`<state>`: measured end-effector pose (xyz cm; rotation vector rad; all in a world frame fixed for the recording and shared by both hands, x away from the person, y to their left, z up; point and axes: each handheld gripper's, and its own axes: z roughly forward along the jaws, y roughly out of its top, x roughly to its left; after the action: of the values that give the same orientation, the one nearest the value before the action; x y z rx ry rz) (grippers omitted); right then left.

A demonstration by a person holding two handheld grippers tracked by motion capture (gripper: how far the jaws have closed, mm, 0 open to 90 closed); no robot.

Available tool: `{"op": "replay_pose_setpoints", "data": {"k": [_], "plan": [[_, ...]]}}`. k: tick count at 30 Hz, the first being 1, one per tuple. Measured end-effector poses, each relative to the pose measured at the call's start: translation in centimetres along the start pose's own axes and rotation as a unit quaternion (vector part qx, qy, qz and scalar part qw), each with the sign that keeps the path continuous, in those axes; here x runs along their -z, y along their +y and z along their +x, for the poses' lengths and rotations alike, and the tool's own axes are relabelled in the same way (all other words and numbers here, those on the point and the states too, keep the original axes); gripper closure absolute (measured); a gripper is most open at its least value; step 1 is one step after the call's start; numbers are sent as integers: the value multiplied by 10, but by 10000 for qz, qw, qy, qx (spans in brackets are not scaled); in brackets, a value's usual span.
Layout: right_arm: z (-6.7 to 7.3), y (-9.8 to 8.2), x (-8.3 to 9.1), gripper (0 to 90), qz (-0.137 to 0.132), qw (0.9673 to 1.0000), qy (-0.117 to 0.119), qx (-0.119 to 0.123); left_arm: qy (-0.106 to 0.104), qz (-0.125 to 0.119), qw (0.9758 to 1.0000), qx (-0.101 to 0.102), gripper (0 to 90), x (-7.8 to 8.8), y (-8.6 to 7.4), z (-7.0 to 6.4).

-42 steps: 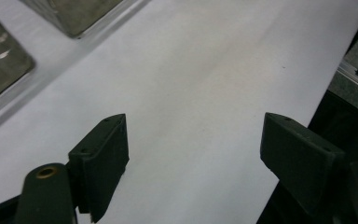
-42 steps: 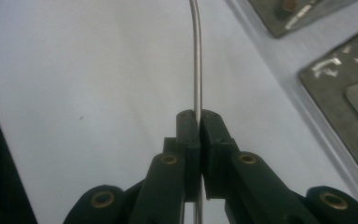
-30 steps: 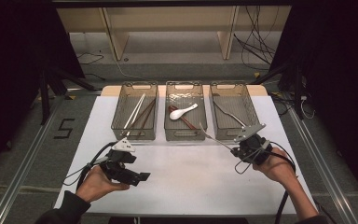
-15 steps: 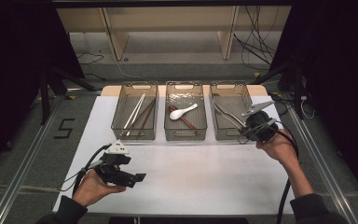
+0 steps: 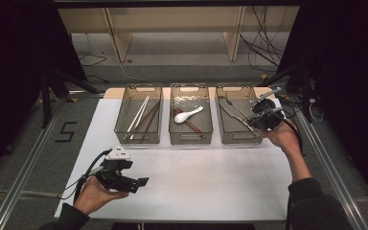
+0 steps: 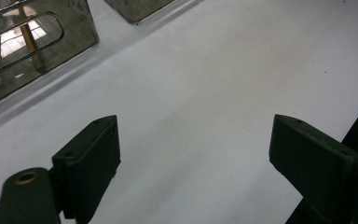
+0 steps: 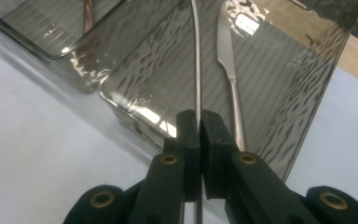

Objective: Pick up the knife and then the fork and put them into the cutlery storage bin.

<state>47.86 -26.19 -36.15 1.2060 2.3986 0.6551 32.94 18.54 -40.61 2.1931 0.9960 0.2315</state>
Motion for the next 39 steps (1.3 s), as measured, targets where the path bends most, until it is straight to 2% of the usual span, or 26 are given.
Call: {"op": "replay_pose_setpoints", "data": {"k": [3,17,27,28,30,32,37,39], "plan": [[-5,2,-6,877,74,9999,-9,-121,8,9,10000,4,157,0,0,0],[-22,13,-26,876,328,9986,-140,-385,0,-33,10000,32,157,-1,-1,1],[-21,18,-41,867,394,9980,-167,-456,-4,-44,10000,23,157,-2,-1,1],[-20,19,-42,856,380,9979,-212,-485,-8,-45,10000,19,157,-2,-1,1],[-20,20,-44,722,304,9975,-218,-596,-16,-45,10000,14,157,-2,-1,1],[-20,21,-42,700,249,9980,-99,-568,-8,-32,10000,-1,157,-1,-1,1],[-16,18,-35,612,204,9984,24,-533,11,-46,10000,12,156,-1,-1,2],[-13,15,-31,574,108,9984,80,-543,30,-77,10000,15,156,-1,-1,2]]}}
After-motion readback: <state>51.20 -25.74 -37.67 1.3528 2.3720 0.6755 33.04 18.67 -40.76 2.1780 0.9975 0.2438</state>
